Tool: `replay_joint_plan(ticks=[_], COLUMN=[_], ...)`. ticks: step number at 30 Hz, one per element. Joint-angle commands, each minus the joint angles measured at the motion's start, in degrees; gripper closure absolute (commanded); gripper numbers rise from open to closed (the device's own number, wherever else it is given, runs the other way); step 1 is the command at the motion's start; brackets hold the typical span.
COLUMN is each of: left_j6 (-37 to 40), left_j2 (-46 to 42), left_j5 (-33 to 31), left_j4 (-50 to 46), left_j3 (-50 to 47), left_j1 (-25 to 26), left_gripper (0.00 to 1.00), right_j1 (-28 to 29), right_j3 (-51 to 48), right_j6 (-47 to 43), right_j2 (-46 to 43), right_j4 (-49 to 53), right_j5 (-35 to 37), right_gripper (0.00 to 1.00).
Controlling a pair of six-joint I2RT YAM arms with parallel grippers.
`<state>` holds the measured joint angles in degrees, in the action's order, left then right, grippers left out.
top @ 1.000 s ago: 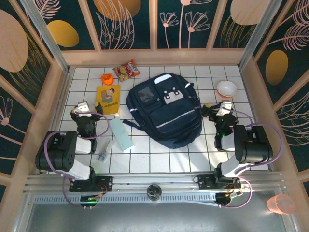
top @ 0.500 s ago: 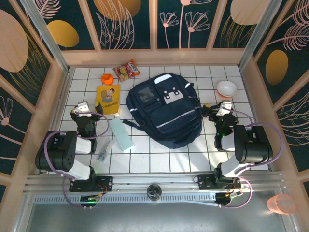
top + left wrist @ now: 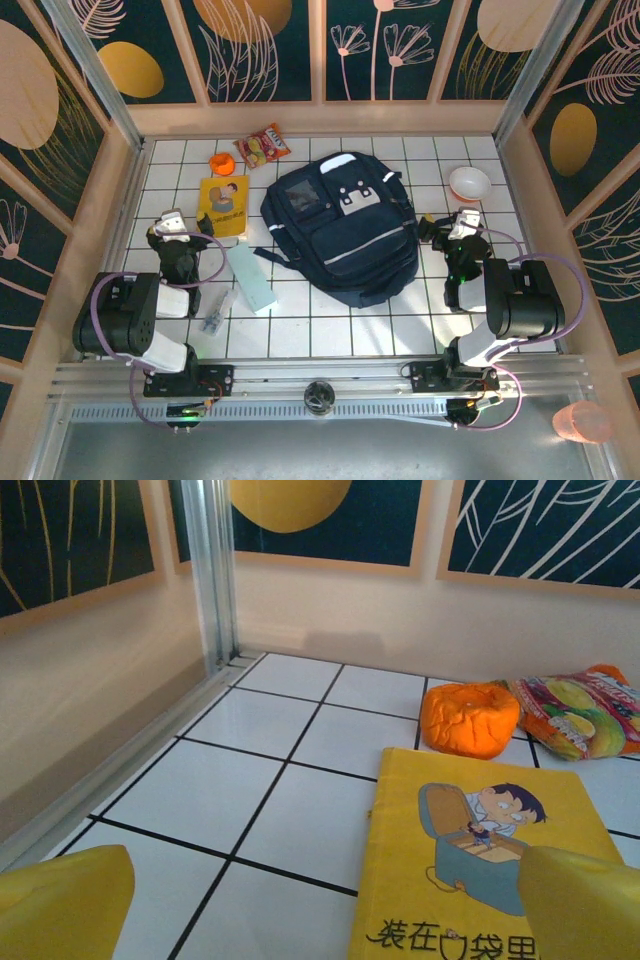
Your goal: Pack the student bag
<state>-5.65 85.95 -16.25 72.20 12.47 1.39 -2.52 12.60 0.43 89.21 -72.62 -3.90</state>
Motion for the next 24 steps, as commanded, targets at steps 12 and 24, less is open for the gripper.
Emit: replay_joint_plan(ticks=[12, 24], left_j6=[-10.98, -24.49], left_j2=[-17.09, -8.41], left_j5=[10.67, 22.90], left_j4=[-48.13, -56.99], left_j3=[21.59, 30.20], left_j1=[4.47, 17.07], left_gripper=[0.26, 0.41], right_j1=[0.01, 5.39], right_j3=[13.82, 34.83], right_j6=[8.76, 22.13], right_j2=[-23.52, -13.26], right_j4=[39.91, 68.53], right_j5=[-0.34, -14.91], right_gripper=[0.01, 0.01])
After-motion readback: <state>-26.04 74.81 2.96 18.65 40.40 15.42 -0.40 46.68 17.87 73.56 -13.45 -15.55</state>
